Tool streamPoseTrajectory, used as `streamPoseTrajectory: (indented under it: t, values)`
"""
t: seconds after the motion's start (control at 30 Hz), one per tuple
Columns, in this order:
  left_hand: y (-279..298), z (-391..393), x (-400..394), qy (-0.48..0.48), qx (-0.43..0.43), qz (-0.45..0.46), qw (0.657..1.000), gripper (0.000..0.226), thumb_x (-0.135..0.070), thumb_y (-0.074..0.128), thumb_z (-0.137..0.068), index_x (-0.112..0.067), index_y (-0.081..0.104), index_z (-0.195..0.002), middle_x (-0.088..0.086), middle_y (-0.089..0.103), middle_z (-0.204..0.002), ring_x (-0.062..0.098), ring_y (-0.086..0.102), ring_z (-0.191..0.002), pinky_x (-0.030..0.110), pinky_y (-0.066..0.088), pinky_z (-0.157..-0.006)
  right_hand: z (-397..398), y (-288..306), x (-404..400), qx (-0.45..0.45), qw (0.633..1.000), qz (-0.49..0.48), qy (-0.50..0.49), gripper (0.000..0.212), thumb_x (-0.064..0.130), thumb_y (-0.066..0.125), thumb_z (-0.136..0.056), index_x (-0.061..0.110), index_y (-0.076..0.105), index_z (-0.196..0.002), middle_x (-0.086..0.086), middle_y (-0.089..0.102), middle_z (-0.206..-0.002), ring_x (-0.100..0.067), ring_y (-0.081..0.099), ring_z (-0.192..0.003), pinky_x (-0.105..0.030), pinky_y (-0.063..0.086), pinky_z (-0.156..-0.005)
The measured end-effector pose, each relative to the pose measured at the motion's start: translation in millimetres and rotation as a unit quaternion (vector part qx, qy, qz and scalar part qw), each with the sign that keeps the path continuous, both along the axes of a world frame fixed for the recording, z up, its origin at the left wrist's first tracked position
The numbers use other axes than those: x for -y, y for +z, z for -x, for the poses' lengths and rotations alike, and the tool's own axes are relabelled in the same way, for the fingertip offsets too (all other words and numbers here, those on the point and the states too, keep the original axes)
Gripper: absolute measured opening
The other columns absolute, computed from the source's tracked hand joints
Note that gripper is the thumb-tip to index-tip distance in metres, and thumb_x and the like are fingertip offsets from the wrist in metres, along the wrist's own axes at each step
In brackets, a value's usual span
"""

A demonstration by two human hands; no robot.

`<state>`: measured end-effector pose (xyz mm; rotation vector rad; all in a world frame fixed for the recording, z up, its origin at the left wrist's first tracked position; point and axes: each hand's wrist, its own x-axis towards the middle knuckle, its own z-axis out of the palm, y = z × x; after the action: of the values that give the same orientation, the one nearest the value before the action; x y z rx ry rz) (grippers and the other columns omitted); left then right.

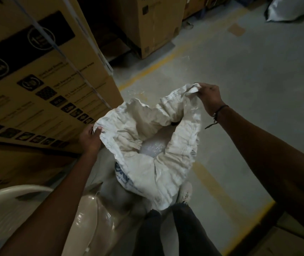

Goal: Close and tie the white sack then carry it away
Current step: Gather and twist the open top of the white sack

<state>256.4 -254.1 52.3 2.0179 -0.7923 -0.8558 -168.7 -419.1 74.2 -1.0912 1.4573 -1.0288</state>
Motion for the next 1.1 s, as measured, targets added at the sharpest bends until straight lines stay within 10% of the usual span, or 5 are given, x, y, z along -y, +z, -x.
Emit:
streamPoseTrajectory:
  t: [0.3, 0.57, 0.7, 1.0, 1.1]
  values:
    - [3.1, 14.9, 21.1, 0.154, -0.26, 0.056, 0.952, 0.039, 0.011, 0.057, -0.094, -0.007, 0.073, -0.124, 0.007, 0.076, -0.104, 0.02, 0.069, -0.093, 0.027, 0.06, -0.074, 1.5, 1.7, -24.2, -0.136, 0.983, 0.086, 0.084, 0.044, -0.003, 0.089, -0.074, 0.007, 0.077, -0.115, -0.011, 0.076, -0.114, -0.008, 0.07, -0.097, -0.029, 0.06, -0.094]
    - [-13.2, 28.3, 13.9, -0.116, 0.036, 0.038, 0.992, 0.036, 0.008, 0.066, -0.087, 0.002, 0.065, -0.122, 0.022, 0.069, -0.126, 0.034, 0.068, -0.115, 0.05, 0.055, -0.104, -19.4, 12.1, -33.3, -0.257, 0.924, 0.151, 0.239, 0.017, 0.025, 0.083, -0.089, 0.013, 0.081, -0.1, -0.001, 0.081, -0.1, -0.011, 0.073, -0.092, -0.027, 0.053, -0.087]
    - [-13.9, 37.8, 10.4, -0.118, 0.132, 0.009, 0.984, 0.031, 0.011, 0.071, -0.073, 0.008, 0.07, -0.104, 0.029, 0.072, -0.106, 0.043, 0.069, -0.099, 0.01, 0.042, -0.094, -22.0, 5.4, -39.3, -0.248, 0.927, 0.1, 0.264, 0.019, 0.036, 0.08, -0.093, 0.017, 0.078, -0.094, 0.001, 0.079, -0.093, -0.014, 0.072, -0.086, -0.029, 0.053, -0.08]
    - [37.8, 111.6, 22.1, -0.191, 0.21, -0.327, 0.902, 0.081, -0.037, 0.062, -0.1, -0.018, 0.016, -0.165, 0.026, 0.003, -0.171, 0.055, 0.006, -0.156, 0.069, 0.018, -0.124, -41.2, -9.1, -39.9, -0.217, 0.956, 0.08, 0.18, 0.024, 0.034, 0.086, -0.087, 0.011, 0.081, -0.093, 0.0, 0.077, -0.087, -0.012, 0.07, -0.081, -0.018, 0.048, -0.071]
    - [52.3, 145.3, 12.3, -0.163, 0.254, -0.229, 0.926, 0.071, -0.041, 0.06, -0.099, -0.01, 0.035, -0.158, 0.028, 0.01, -0.17, 0.052, 0.012, -0.157, 0.069, 0.024, -0.122, -45.4, -13.7, -40.6, -0.195, 0.969, 0.063, 0.141, 0.022, 0.03, 0.087, -0.086, 0.009, 0.08, -0.09, -0.001, 0.075, -0.084, -0.011, 0.068, -0.078, -0.015, 0.048, -0.067]
